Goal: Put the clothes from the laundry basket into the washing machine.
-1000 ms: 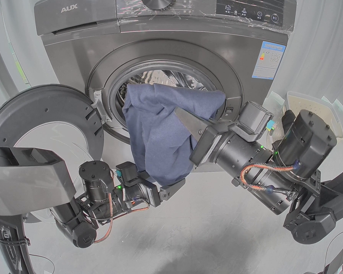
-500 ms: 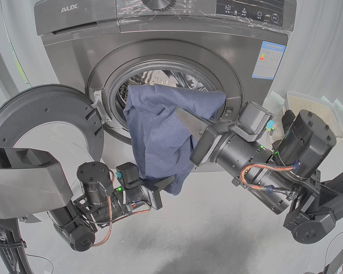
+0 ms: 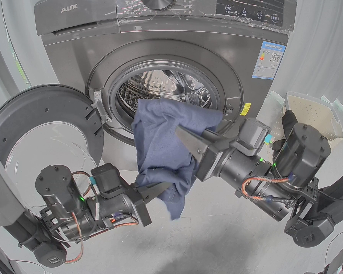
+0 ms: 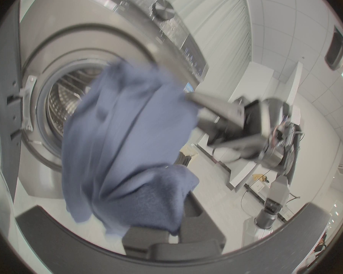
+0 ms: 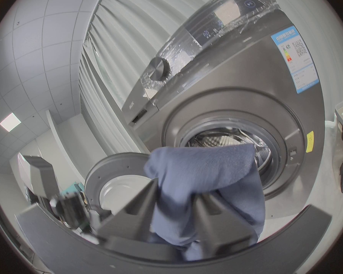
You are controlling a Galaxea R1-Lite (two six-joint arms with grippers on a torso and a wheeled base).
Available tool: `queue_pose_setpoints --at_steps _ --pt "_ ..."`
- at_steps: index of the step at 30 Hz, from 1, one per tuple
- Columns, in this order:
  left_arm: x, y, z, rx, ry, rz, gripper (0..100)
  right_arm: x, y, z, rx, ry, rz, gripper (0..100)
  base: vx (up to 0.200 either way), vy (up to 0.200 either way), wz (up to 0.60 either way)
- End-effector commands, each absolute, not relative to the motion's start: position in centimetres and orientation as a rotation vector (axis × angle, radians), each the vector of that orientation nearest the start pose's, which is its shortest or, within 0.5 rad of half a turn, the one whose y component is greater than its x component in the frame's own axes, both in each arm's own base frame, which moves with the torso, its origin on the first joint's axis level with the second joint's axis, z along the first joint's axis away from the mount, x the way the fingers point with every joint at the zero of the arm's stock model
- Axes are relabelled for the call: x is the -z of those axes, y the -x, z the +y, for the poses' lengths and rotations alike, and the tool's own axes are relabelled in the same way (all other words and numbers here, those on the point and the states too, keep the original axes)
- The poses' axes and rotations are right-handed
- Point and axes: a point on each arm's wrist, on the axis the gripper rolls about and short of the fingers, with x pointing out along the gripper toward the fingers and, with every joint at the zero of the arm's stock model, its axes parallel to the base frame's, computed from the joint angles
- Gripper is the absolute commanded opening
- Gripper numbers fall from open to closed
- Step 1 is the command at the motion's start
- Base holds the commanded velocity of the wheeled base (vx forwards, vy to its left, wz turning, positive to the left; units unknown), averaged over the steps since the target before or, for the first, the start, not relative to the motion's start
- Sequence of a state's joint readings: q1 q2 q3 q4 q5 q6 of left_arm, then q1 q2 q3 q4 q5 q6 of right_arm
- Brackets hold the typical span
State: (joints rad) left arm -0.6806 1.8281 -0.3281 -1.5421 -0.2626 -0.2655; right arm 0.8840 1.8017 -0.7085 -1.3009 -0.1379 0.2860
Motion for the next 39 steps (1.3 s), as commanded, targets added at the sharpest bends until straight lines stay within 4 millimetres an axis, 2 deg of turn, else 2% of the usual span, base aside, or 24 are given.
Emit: queue_pose_setpoints --at_steps 1,9,22,33,34,39 --pt "-16.1 -19.3 -16.3 0.955 0.289 -0.06 0 -17.3 -20.0 23.6 -0.753 -0.327 -0.006 100 0.0 0.0 0.0" --pt "-18.9 -21.9 -15.9 0.818 0.325 -0.204 0 -15.7 -20.1 22.0 -0.709 -0.245 0.038 100 0.0 0.0 0.0" --pt "-19.8 -22.4 -15.9 0.764 0.342 -0.251 0 -13.6 -20.5 21.2 -0.695 -0.155 0.094 100 0.0 0.0 0.0" --pt "-19.8 -23.1 -16.3 0.726 0.349 -0.259 0 -11.7 -21.0 22.4 -0.72 -0.099 0.128 100 0.0 0.0 0.0" --pt "-19.7 -23.4 -16.5 0.71 0.352 -0.259 0 -11.1 -21.2 22.6 -0.722 -0.088 0.142 100 0.0 0.0 0.0" --pt "-19.6 -23.8 -16.8 0.704 0.351 -0.257 0 -10.8 -21.6 23.8 -0.74 -0.072 0.129 100 0.0 0.0 0.0"
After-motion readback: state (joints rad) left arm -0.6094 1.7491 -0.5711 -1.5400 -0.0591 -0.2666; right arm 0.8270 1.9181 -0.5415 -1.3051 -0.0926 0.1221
